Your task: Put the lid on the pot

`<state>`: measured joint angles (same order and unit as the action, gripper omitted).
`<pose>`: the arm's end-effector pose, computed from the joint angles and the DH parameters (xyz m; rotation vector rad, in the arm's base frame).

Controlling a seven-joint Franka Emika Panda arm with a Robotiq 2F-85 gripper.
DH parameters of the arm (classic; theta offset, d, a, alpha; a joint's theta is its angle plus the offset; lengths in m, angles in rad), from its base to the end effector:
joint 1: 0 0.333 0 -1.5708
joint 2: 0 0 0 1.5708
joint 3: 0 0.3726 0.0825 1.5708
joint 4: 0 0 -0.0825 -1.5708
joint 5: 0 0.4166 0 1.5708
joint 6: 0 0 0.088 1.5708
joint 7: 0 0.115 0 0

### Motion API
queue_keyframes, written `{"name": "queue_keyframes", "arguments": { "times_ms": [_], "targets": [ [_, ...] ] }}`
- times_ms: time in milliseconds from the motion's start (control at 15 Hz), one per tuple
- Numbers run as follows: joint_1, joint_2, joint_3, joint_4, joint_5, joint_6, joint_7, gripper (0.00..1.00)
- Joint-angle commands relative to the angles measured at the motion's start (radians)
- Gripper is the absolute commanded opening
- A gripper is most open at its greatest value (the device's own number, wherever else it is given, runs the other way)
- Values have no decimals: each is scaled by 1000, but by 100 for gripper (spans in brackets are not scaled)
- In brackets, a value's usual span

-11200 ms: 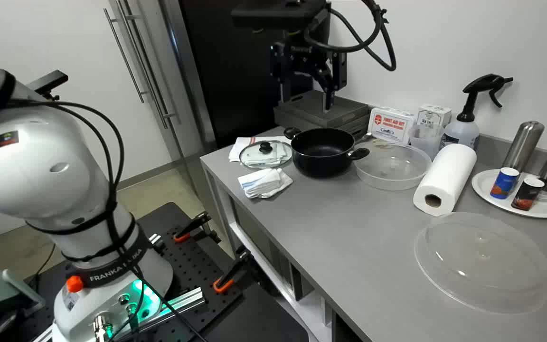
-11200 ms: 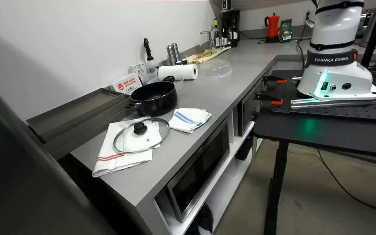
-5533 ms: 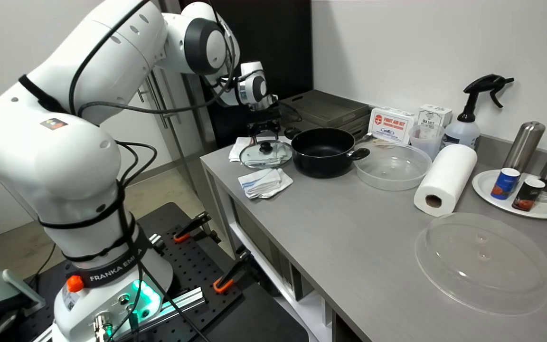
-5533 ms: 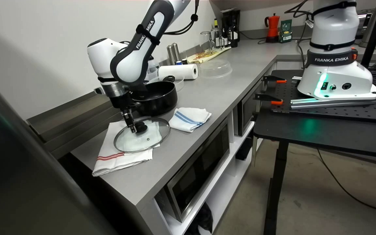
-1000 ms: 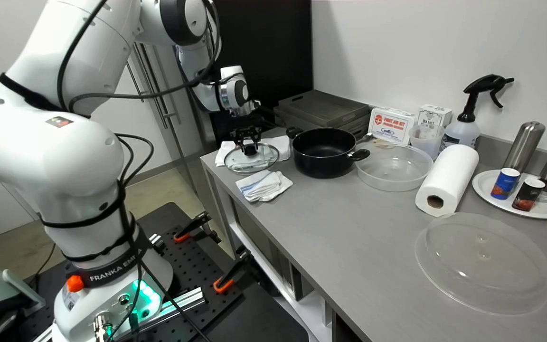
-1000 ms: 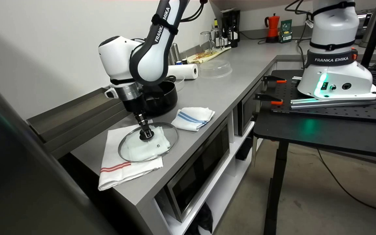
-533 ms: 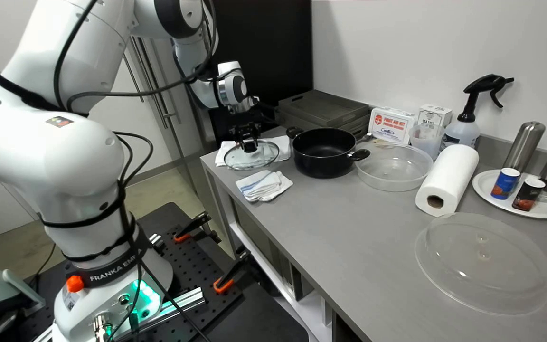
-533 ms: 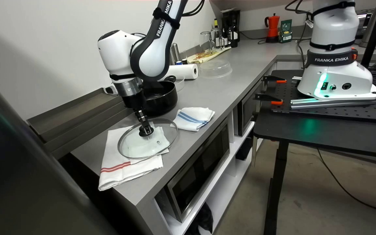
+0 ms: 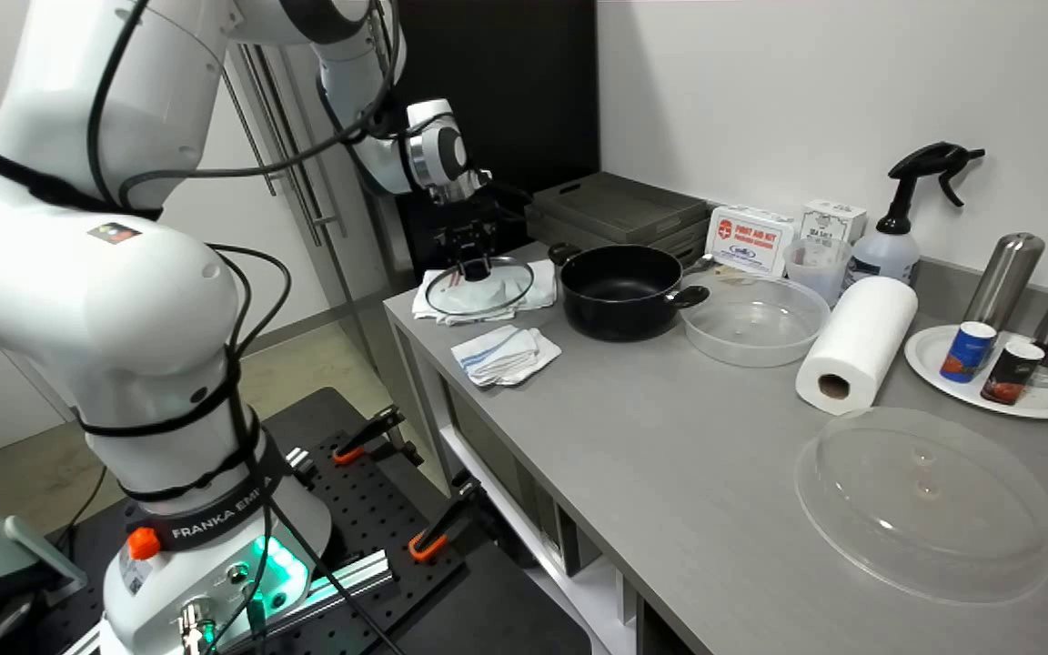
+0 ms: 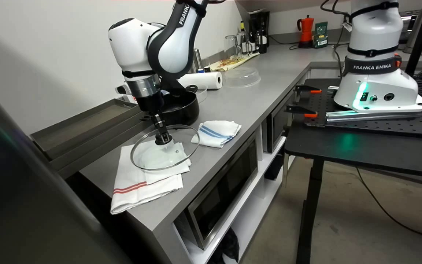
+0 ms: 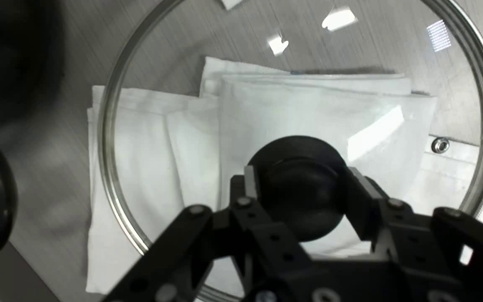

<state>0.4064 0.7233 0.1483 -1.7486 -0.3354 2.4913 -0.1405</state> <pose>0.6202 0.3716 0.1737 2.7237 1.3516 0.0869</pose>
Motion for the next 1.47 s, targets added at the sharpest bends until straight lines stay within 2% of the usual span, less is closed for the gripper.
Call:
{"name": "queue_keyframes", "arguments": {
  "times_ms": [0, 533, 1400],
  "targets": [
    [10, -92, -19, -90, -33, 22, 50, 25],
    [-13, -179, -61, -143, -62, -2, 110, 25],
    [-95, -124, -73, 70, -22, -172, 86, 25]
  ]
}}
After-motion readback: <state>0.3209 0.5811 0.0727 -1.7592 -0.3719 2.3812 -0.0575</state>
